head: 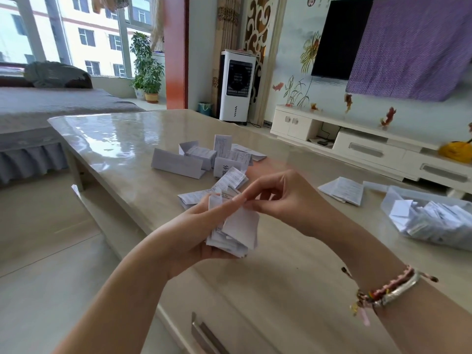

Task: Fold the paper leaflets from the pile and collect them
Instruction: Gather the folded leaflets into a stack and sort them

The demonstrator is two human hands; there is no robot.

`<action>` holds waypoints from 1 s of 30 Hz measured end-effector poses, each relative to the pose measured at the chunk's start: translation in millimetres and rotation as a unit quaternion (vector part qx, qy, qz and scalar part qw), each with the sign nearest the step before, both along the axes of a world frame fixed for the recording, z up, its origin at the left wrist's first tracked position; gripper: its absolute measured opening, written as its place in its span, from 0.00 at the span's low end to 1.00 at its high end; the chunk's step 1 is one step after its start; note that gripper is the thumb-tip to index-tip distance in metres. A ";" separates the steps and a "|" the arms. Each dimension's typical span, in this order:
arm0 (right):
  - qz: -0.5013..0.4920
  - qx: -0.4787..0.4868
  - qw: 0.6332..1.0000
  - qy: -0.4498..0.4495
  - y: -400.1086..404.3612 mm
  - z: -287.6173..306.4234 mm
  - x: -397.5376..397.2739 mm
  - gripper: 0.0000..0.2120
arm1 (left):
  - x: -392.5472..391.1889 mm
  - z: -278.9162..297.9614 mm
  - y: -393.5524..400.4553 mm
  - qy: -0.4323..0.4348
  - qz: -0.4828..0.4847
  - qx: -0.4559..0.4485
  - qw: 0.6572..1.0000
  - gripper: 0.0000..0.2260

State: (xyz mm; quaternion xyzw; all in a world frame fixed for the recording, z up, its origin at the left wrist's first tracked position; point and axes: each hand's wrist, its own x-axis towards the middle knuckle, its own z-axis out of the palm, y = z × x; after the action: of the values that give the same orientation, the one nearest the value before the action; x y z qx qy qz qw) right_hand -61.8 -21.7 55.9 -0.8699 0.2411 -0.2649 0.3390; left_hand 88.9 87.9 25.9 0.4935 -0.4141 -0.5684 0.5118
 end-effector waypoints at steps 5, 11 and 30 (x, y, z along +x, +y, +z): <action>-0.041 0.050 0.994 -0.089 -1.0 -5.5 13.2 0.07 | 12.3 -1.5 8.2 0.025 0.023 0.008 0.999 0.14; -0.239 0.118 0.964 0.021 -41.9 -15.0 46.9 0.18 | 39.0 -2.5 13.2 0.058 0.098 0.002 0.994 0.14; -0.065 0.233 0.950 -0.199 -33.3 -8.3 -15.4 0.05 | 19.2 -3.4 -6.0 0.055 0.101 0.034 0.993 0.10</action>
State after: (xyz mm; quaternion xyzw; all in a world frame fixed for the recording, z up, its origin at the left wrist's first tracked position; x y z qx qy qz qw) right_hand -77.2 -55.1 47.6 -0.6786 0.2800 -0.3907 0.5553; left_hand 108.1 81.9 22.4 0.5181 -0.3138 -0.5534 0.5717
